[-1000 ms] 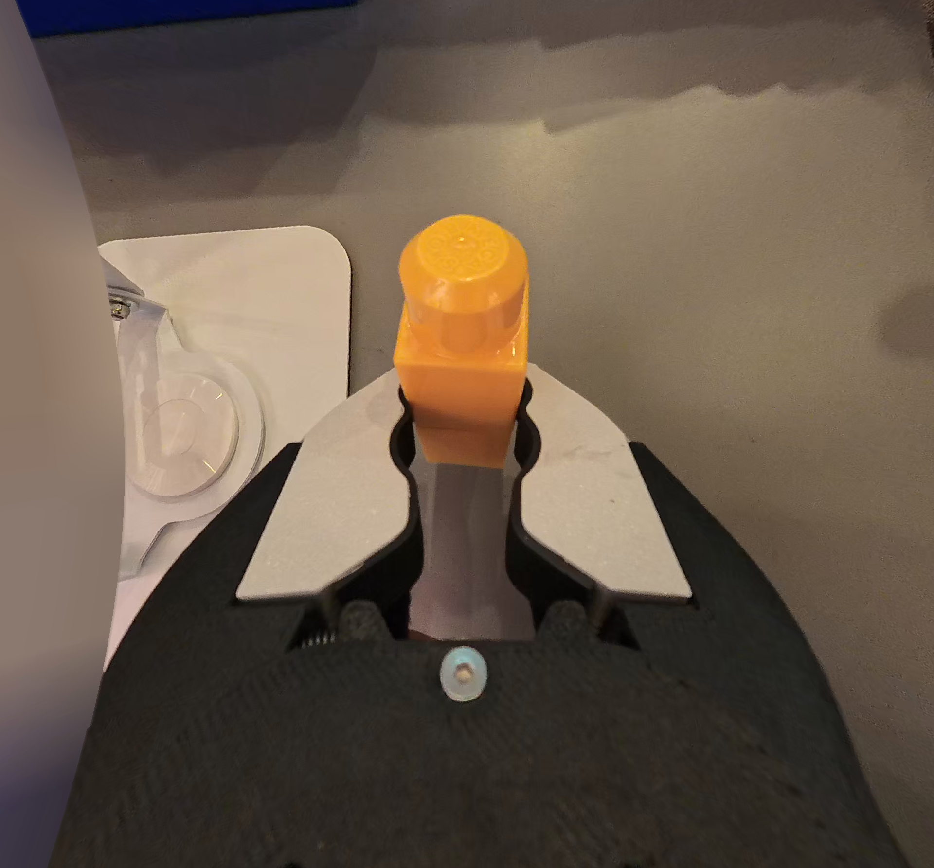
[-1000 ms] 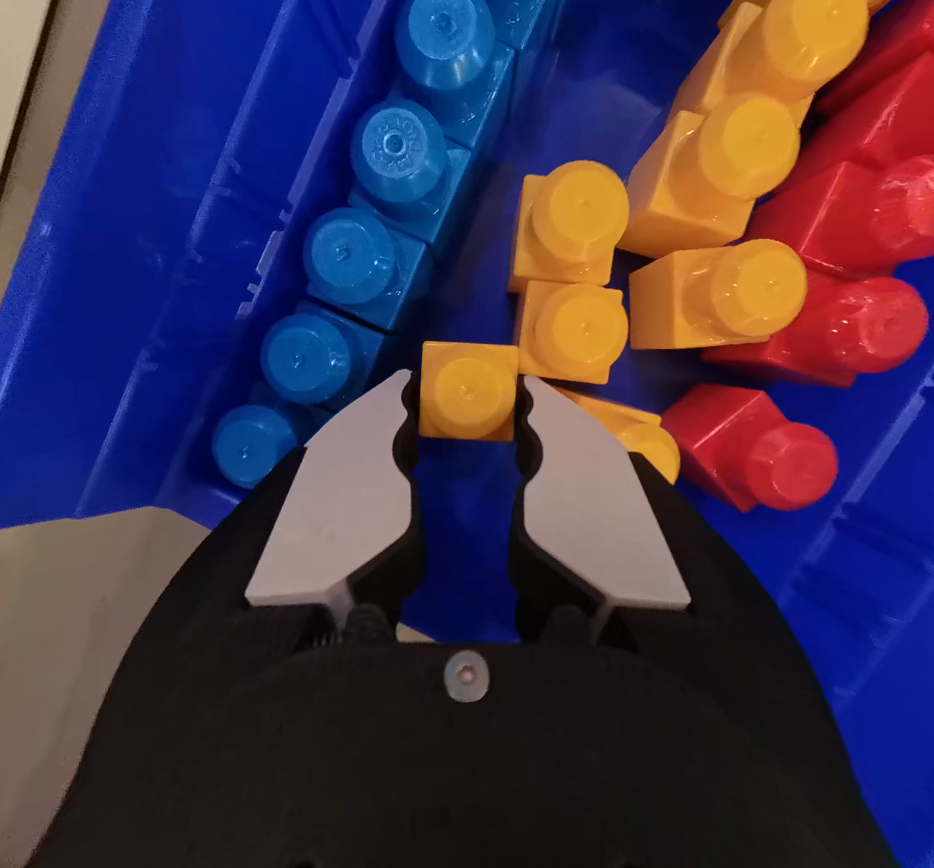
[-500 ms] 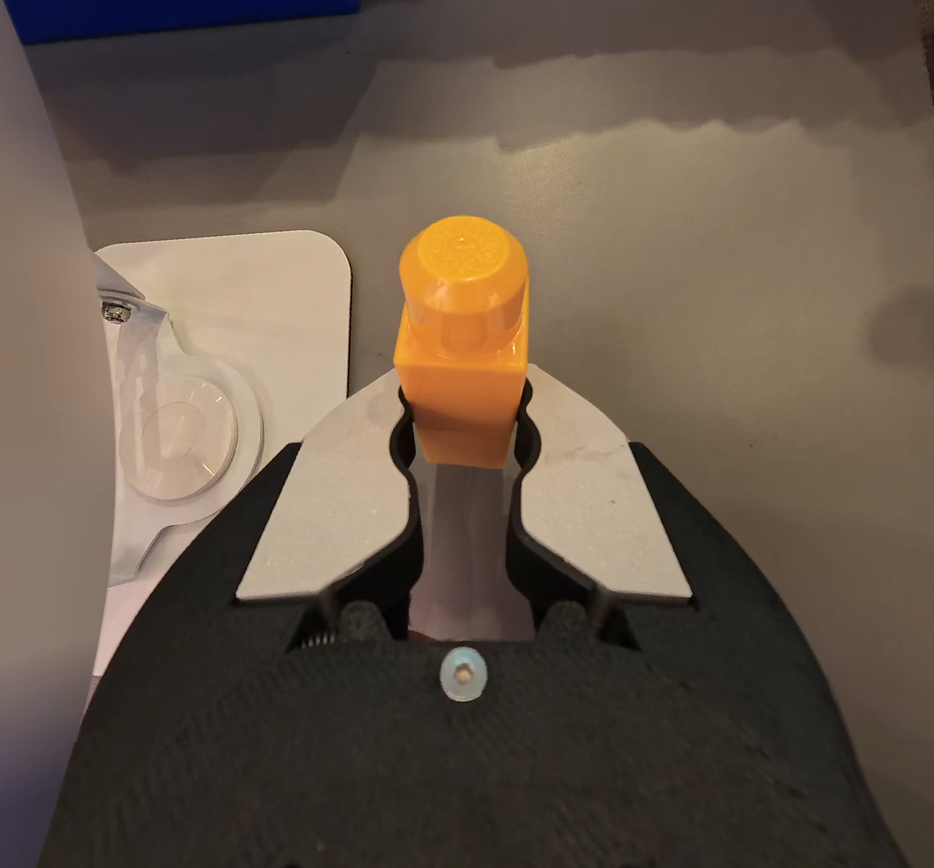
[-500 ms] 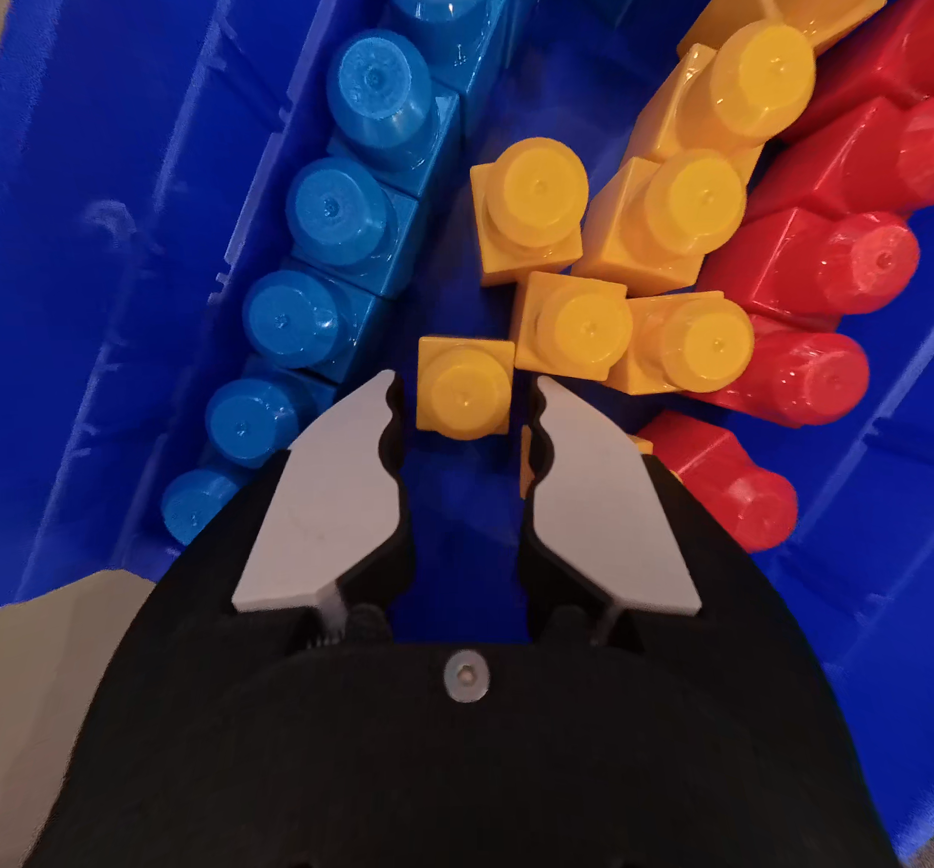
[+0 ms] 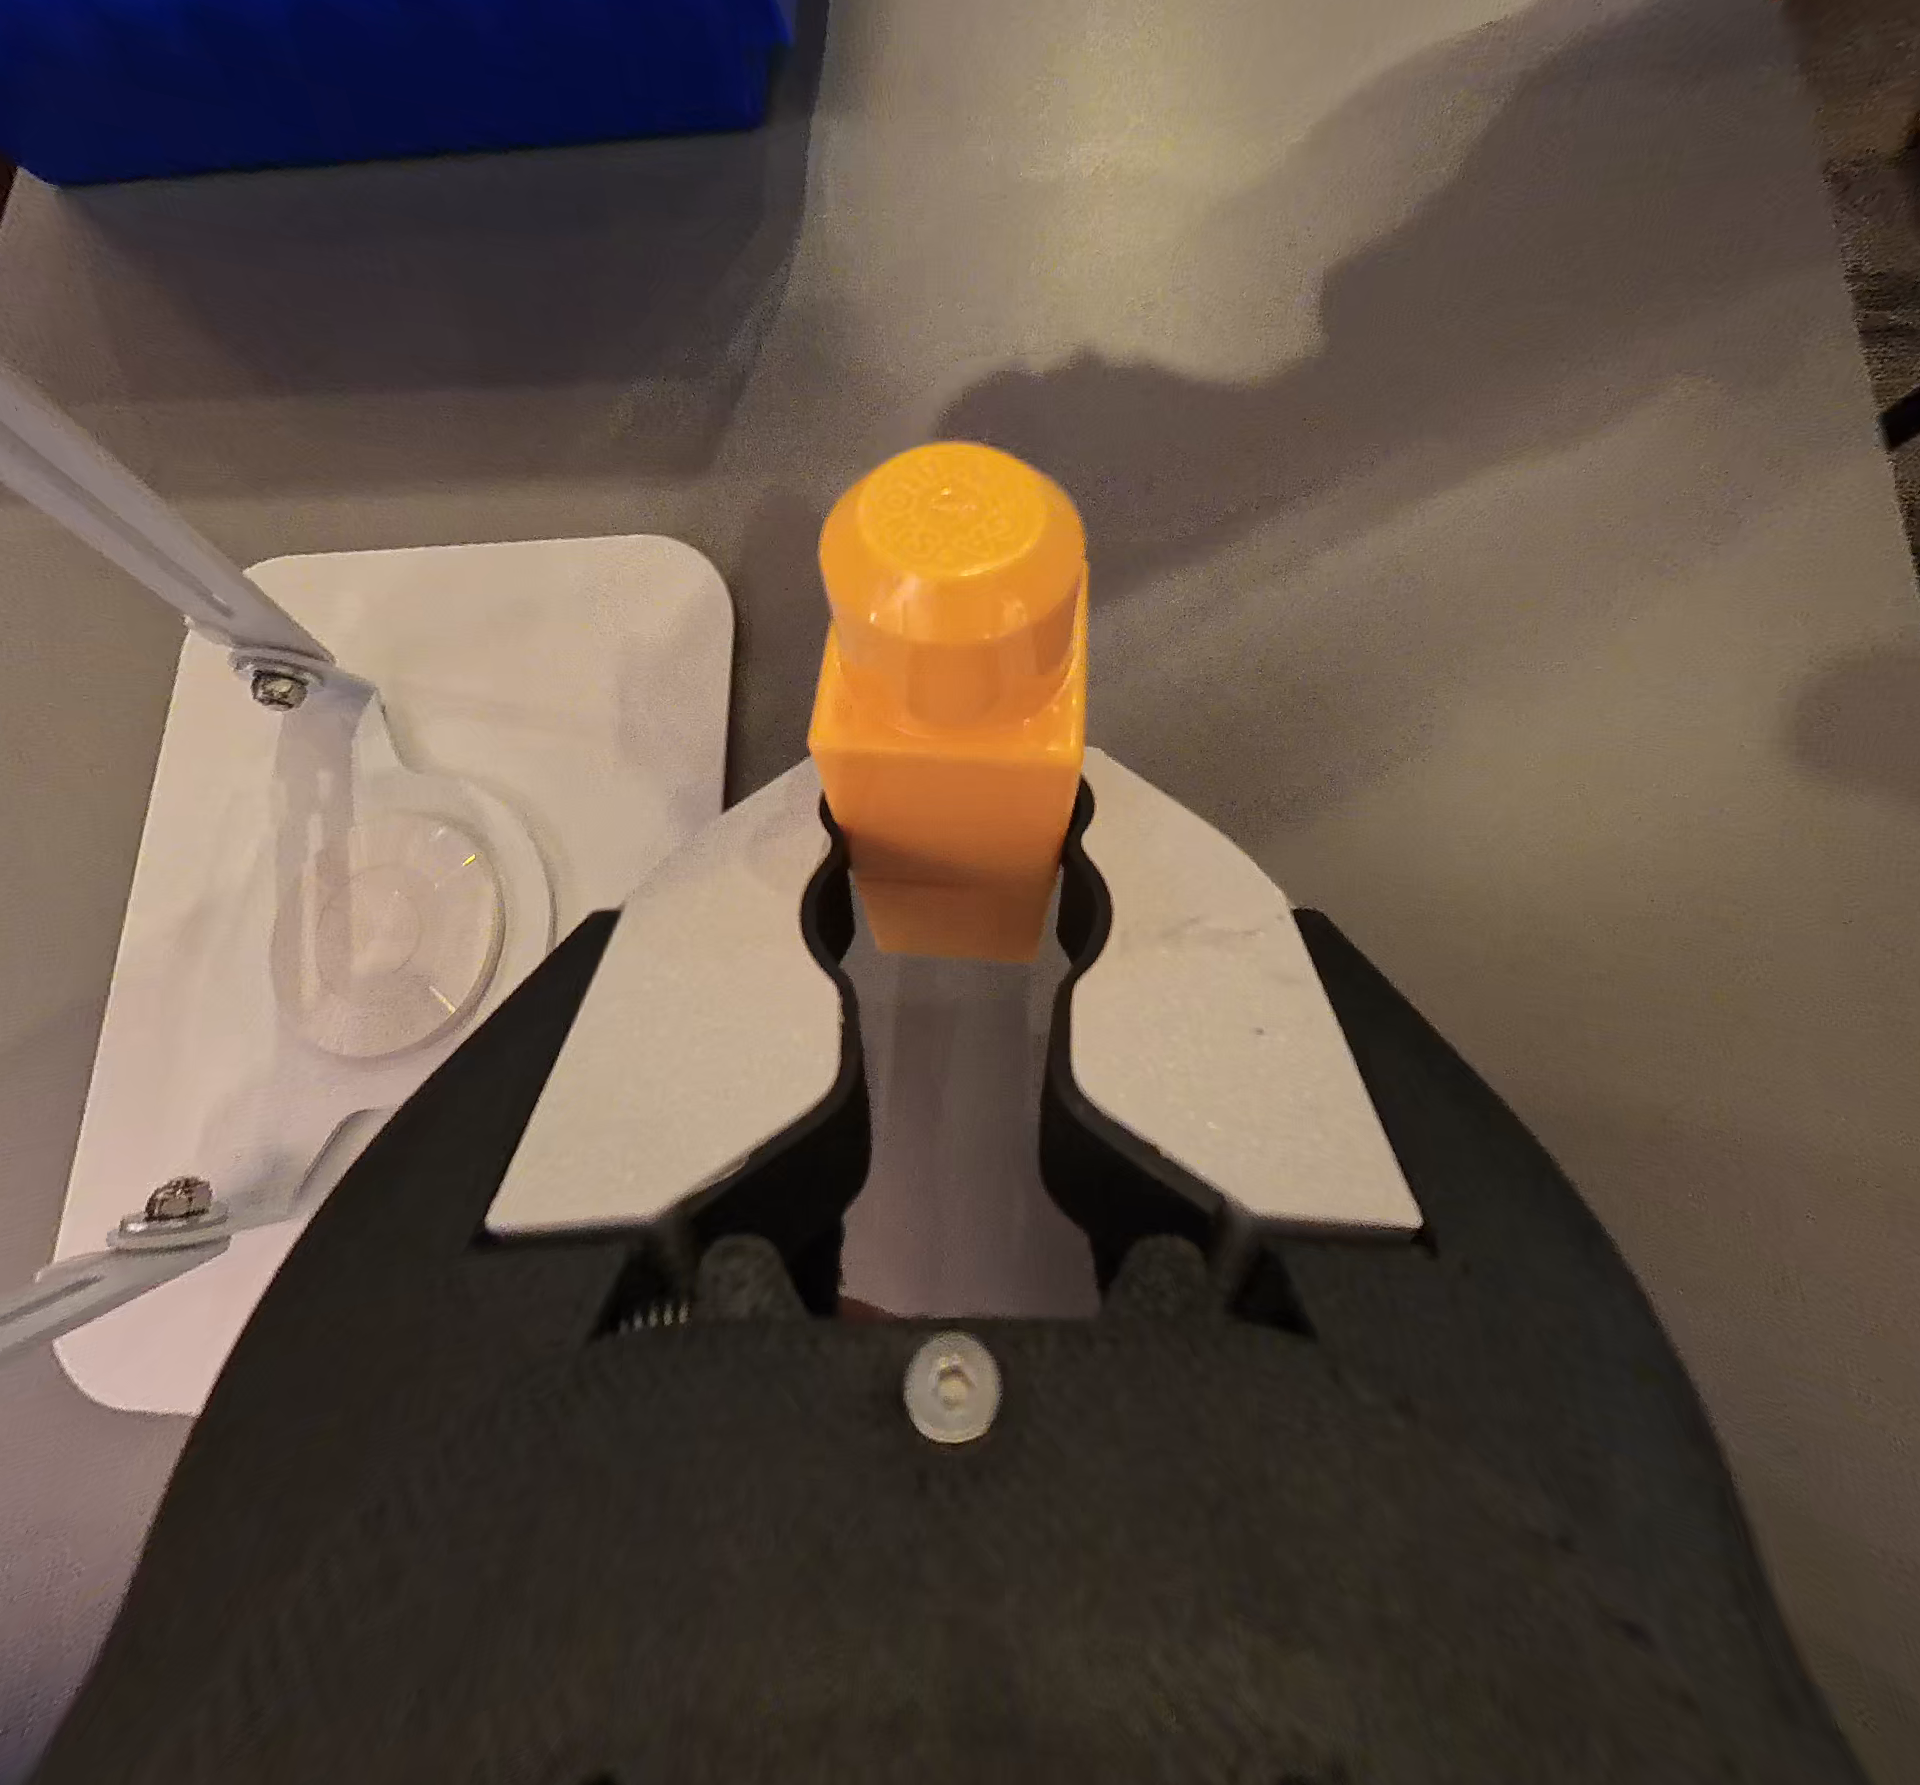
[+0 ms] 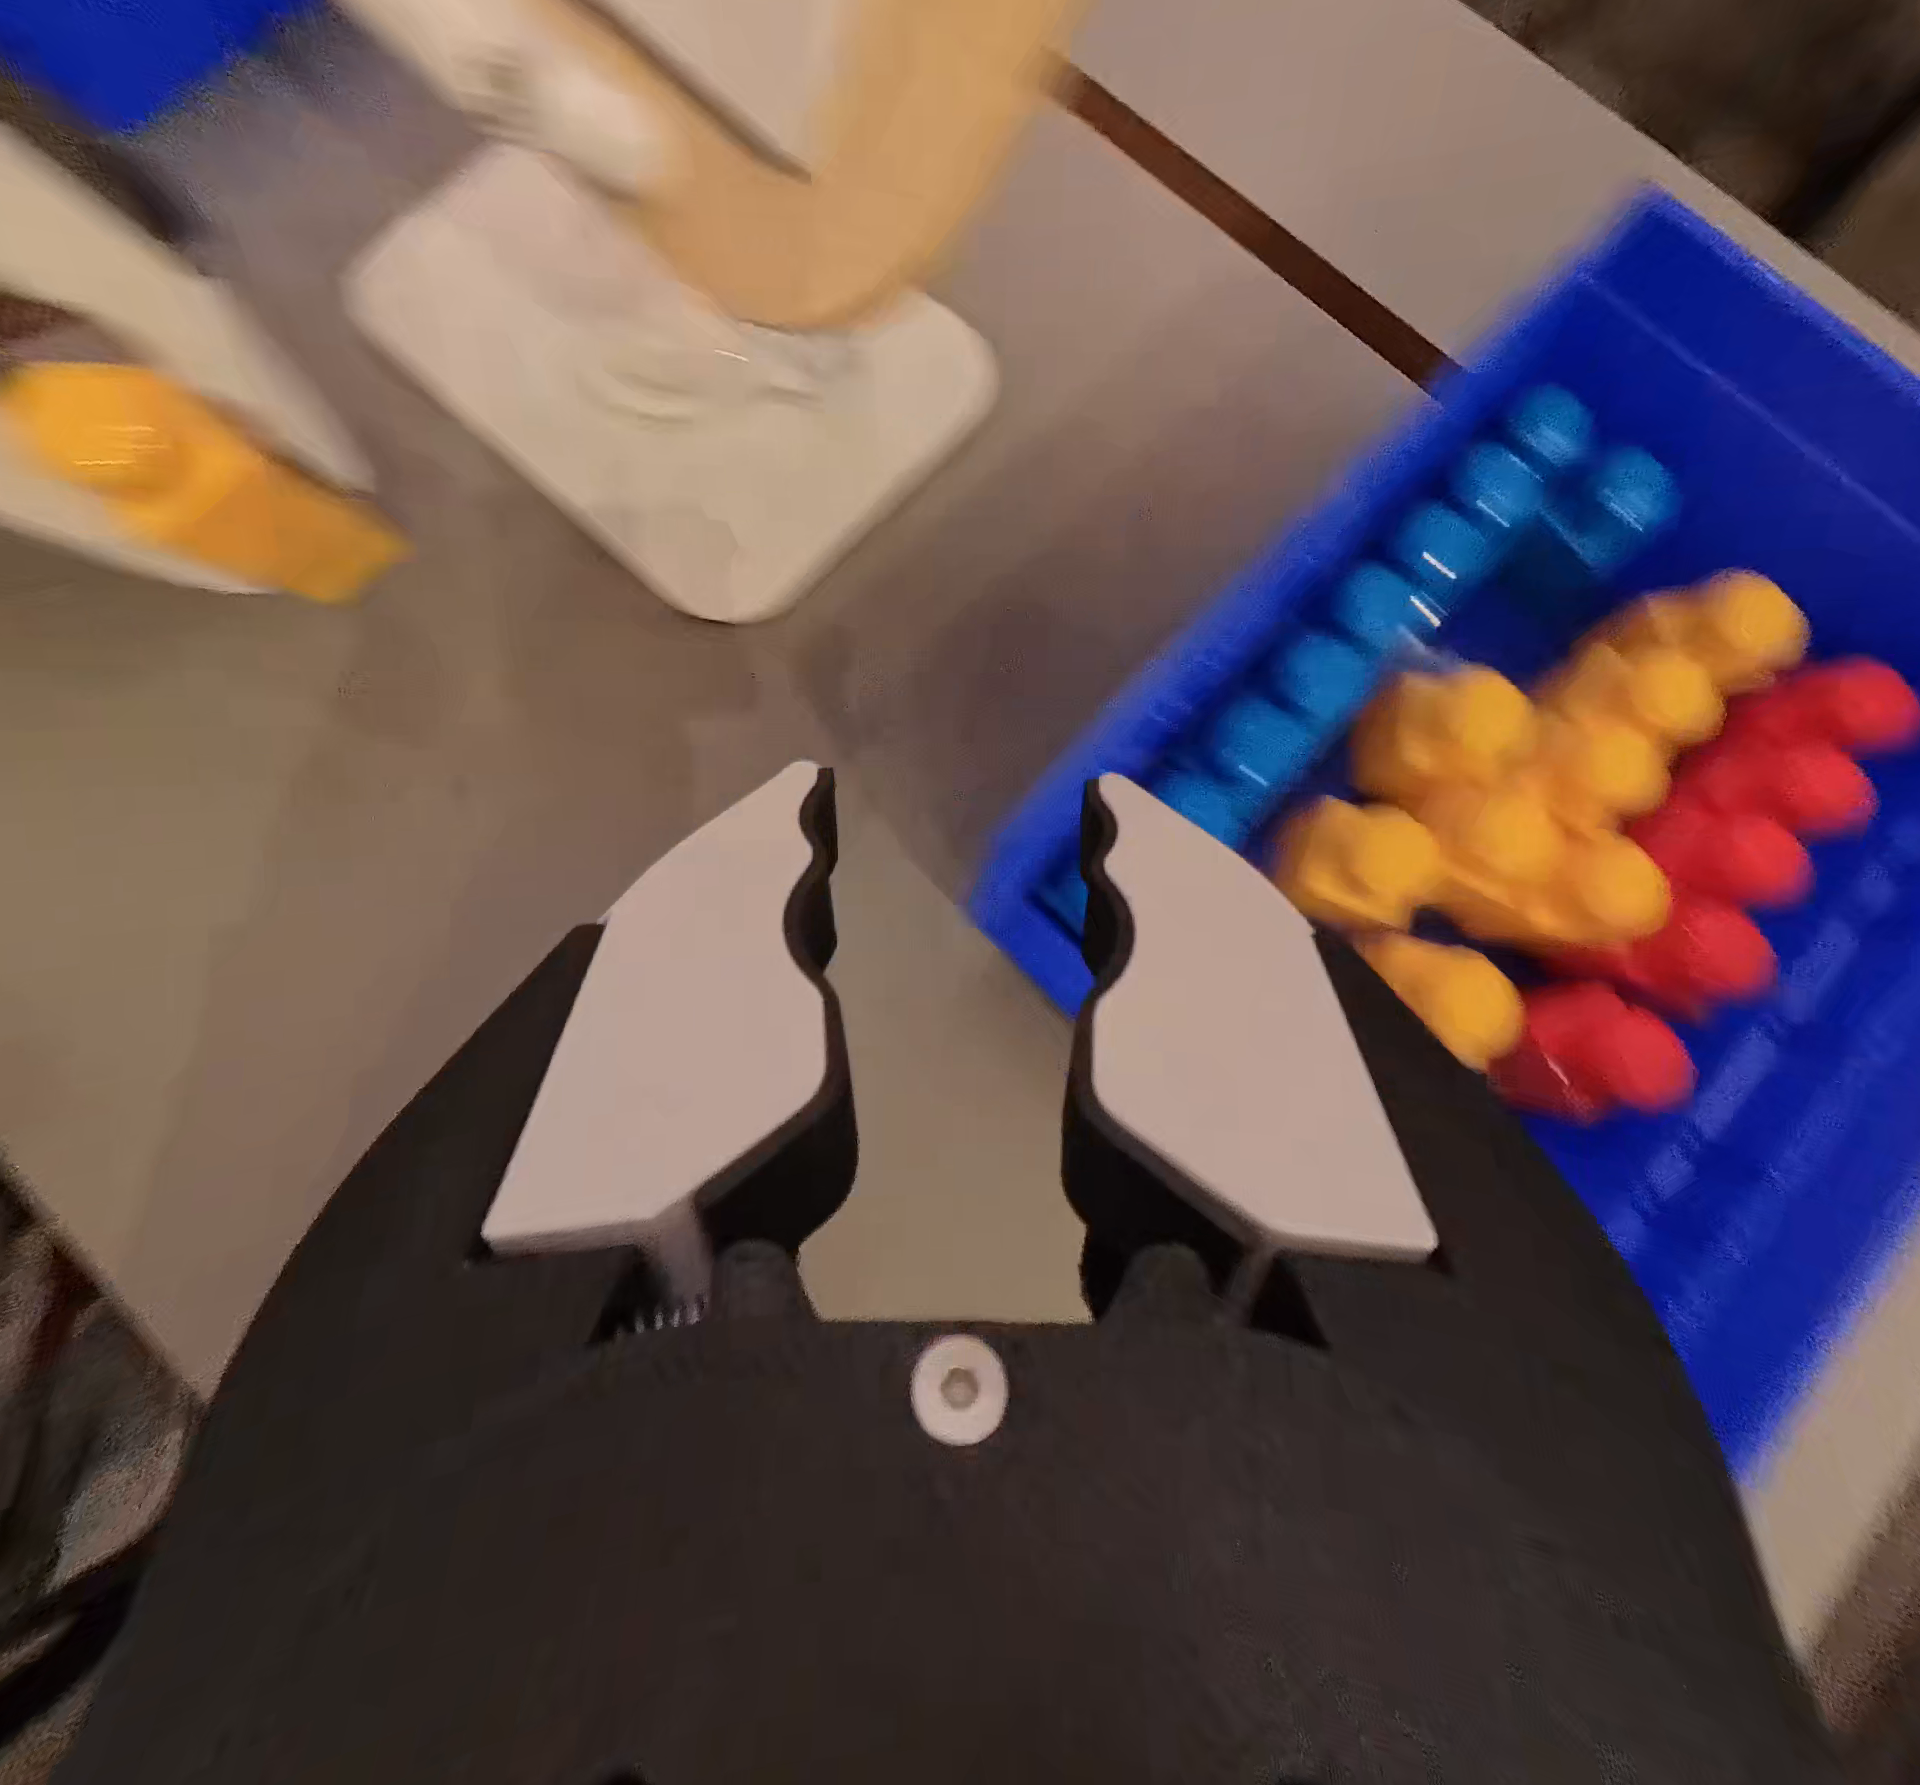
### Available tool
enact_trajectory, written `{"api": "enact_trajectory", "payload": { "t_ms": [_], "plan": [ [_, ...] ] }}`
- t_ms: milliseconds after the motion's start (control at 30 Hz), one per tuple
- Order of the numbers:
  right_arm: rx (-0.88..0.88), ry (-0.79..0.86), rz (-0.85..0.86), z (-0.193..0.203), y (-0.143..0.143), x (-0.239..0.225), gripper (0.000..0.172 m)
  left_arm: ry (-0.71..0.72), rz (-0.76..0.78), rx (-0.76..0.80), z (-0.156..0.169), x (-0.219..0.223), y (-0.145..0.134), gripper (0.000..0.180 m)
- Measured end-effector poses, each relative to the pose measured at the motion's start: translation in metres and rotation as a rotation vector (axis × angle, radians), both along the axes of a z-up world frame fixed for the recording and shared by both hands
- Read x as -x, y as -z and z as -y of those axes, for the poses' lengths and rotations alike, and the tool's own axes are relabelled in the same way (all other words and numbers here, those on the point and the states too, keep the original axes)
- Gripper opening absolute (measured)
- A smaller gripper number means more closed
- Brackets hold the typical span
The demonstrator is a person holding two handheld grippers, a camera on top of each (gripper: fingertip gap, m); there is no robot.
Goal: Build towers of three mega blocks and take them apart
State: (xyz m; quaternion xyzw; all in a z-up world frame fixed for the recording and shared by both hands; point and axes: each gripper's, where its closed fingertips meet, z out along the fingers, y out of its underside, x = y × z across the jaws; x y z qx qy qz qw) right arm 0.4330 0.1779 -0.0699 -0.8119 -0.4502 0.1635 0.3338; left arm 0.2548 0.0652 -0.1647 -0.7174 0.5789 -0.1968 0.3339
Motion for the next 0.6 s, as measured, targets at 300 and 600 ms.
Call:
{"api": "enact_trajectory", "payload": {
  "t_ms": [300, 600],
  "plan": [
    [0.070, -0.560, -0.004, 0.122, 0.032, 0.152, 0.054, 0.054, 0.008, 0.021, 0.015, -0.010, -0.004, 0.036],
    [0.128, -0.727, 0.061, 0.145, 0.059, 0.181, 0.037, 0.094, -0.009, 0.043, 0.026, -0.009, -0.005, 0.036]
  ]
}}
